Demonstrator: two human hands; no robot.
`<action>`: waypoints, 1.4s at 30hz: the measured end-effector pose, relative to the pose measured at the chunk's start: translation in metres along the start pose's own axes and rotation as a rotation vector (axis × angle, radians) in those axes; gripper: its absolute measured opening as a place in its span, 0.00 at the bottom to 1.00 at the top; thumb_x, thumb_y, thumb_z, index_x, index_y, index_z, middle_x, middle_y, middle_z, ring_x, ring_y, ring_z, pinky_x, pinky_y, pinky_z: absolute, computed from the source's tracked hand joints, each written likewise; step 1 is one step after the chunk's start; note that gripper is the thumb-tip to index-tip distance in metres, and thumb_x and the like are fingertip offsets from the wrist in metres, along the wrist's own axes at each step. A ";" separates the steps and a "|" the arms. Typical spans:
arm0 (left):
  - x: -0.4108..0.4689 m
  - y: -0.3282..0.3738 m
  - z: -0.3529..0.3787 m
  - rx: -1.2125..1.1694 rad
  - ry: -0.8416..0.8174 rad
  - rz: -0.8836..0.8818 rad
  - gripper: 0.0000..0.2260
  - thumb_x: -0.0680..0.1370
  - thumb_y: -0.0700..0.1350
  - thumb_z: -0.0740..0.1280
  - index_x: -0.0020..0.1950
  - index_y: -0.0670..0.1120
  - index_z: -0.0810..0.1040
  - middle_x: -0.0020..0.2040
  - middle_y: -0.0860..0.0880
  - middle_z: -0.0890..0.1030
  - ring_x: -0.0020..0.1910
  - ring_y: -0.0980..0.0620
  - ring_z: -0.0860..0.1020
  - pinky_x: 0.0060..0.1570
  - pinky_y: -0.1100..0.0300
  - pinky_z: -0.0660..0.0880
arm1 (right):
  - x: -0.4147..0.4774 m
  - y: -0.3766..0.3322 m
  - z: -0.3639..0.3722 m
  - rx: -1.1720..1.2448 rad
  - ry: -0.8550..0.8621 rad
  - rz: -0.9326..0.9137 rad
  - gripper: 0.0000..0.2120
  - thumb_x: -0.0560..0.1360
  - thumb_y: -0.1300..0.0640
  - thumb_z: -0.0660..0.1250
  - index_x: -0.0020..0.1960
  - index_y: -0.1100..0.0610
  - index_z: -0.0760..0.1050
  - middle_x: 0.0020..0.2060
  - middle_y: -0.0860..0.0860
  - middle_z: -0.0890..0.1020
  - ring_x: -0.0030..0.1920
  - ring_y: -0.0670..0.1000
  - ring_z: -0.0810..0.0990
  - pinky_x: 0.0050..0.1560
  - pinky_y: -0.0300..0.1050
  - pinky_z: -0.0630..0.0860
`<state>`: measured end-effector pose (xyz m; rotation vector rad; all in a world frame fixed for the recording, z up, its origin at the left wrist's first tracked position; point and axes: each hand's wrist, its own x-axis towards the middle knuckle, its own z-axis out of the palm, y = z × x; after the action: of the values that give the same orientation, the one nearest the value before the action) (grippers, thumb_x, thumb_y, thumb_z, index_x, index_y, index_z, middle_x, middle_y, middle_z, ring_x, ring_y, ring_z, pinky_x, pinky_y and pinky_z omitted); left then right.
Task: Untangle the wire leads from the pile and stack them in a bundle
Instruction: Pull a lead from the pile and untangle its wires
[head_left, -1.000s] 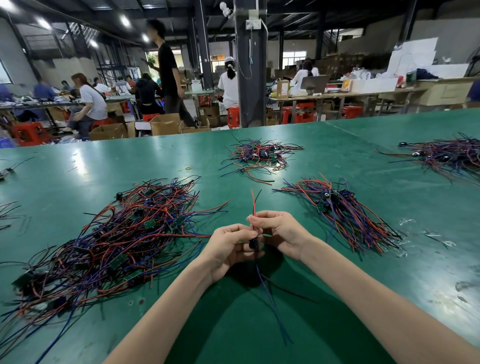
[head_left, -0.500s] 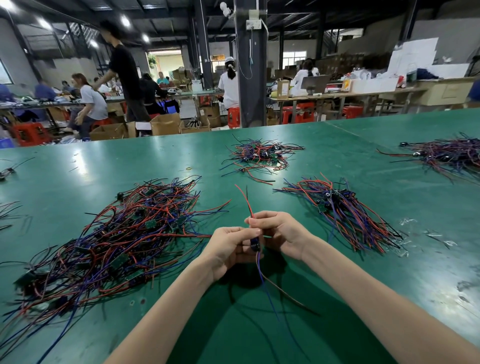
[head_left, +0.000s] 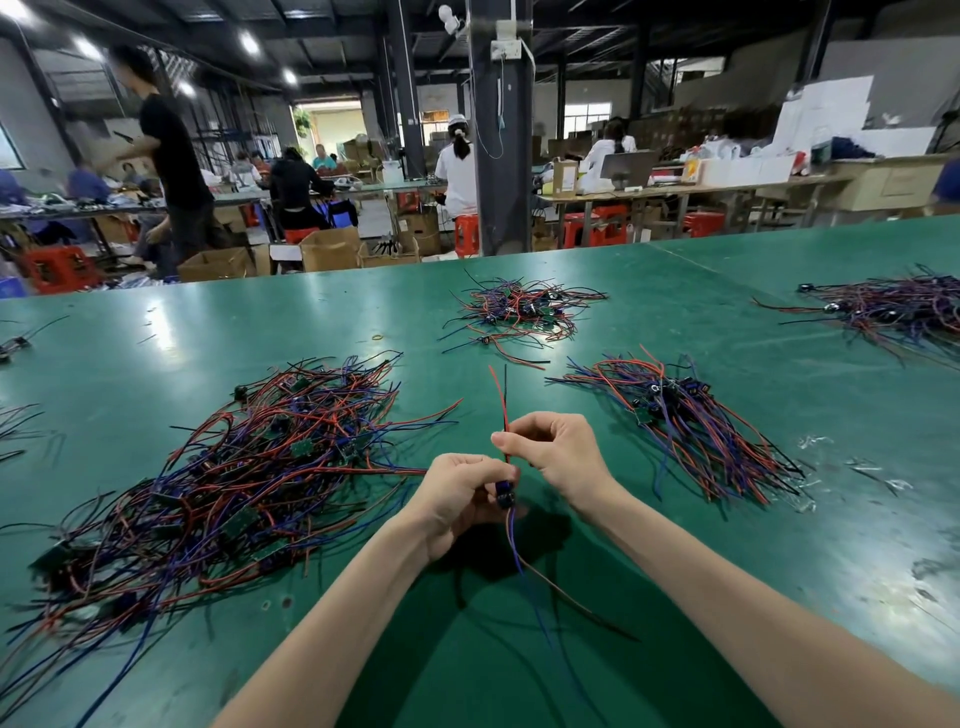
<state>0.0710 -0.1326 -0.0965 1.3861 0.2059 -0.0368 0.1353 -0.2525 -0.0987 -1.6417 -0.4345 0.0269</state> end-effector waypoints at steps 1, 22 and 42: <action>0.000 0.000 0.001 0.014 -0.012 0.000 0.13 0.74 0.31 0.66 0.30 0.38 0.76 0.27 0.45 0.71 0.23 0.54 0.70 0.30 0.58 0.79 | 0.002 0.002 -0.001 -0.048 0.025 -0.022 0.07 0.68 0.61 0.76 0.34 0.55 0.79 0.26 0.45 0.78 0.27 0.41 0.71 0.33 0.33 0.69; -0.004 0.001 0.006 0.113 -0.135 -0.010 0.17 0.73 0.31 0.67 0.25 0.41 0.76 0.29 0.45 0.71 0.23 0.54 0.70 0.32 0.58 0.79 | 0.028 0.021 -0.036 -0.273 0.300 -0.064 0.06 0.69 0.58 0.76 0.35 0.53 0.80 0.28 0.45 0.79 0.30 0.42 0.74 0.37 0.32 0.71; 0.000 -0.009 0.007 -0.008 0.032 0.158 0.16 0.74 0.32 0.68 0.27 0.44 0.77 0.32 0.43 0.74 0.29 0.51 0.74 0.32 0.58 0.79 | 0.006 -0.008 -0.021 0.285 -0.422 0.394 0.11 0.62 0.55 0.74 0.42 0.61 0.81 0.37 0.53 0.80 0.36 0.47 0.76 0.37 0.36 0.75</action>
<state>0.0710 -0.1406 -0.1037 1.3919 0.1228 0.1175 0.1448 -0.2700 -0.0869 -1.4125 -0.3966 0.7092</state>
